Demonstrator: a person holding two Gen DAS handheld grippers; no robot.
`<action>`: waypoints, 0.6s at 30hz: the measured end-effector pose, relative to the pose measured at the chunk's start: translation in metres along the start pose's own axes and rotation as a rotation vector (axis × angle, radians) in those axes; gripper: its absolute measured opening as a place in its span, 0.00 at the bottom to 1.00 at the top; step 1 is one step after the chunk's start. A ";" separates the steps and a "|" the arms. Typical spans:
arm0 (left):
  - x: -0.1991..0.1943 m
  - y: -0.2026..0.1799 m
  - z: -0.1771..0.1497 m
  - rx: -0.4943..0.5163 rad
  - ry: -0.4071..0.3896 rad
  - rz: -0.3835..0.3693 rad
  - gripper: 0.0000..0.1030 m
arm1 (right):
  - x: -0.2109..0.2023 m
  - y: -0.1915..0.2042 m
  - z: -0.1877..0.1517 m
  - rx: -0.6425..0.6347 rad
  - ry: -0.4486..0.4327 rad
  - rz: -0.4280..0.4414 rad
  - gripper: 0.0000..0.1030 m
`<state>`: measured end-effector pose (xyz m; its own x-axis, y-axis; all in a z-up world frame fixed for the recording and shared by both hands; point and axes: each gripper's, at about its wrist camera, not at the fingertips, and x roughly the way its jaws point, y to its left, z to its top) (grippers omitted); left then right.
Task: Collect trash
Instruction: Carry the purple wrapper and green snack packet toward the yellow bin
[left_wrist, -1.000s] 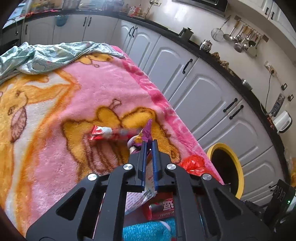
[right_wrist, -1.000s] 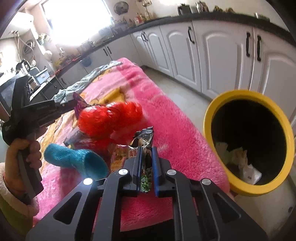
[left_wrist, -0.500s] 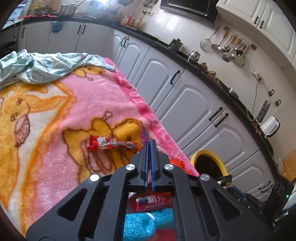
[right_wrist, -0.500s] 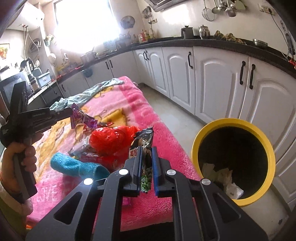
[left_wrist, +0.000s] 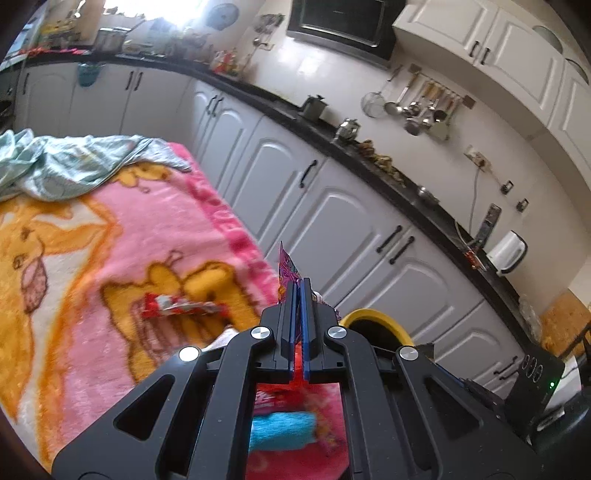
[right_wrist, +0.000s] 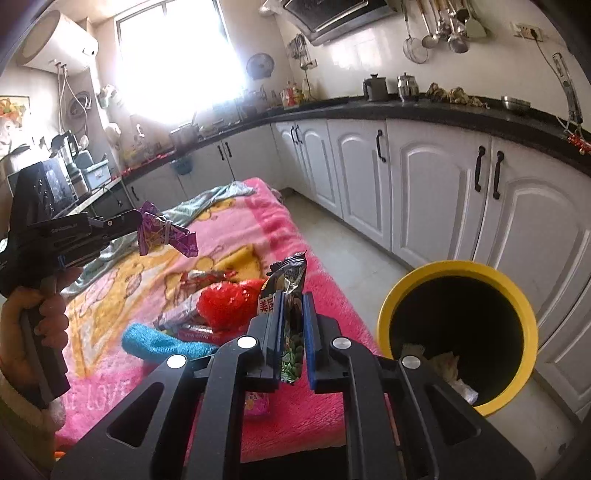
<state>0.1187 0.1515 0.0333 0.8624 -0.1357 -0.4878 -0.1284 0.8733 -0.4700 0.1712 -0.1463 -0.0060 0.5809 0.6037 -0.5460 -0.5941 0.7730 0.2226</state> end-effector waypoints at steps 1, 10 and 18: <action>0.001 -0.007 0.001 0.010 -0.001 -0.010 0.00 | -0.004 -0.002 0.002 0.000 -0.010 -0.003 0.10; 0.016 -0.064 0.009 0.099 0.006 -0.088 0.00 | -0.037 -0.027 0.019 0.028 -0.100 -0.052 0.09; 0.042 -0.116 0.005 0.168 0.033 -0.158 0.00 | -0.067 -0.064 0.029 0.076 -0.176 -0.116 0.10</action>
<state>0.1719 0.0463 0.0711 0.8486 -0.2897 -0.4427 0.0928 0.9053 -0.4145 0.1861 -0.2306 0.0396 0.7349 0.5298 -0.4234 -0.4781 0.8475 0.2305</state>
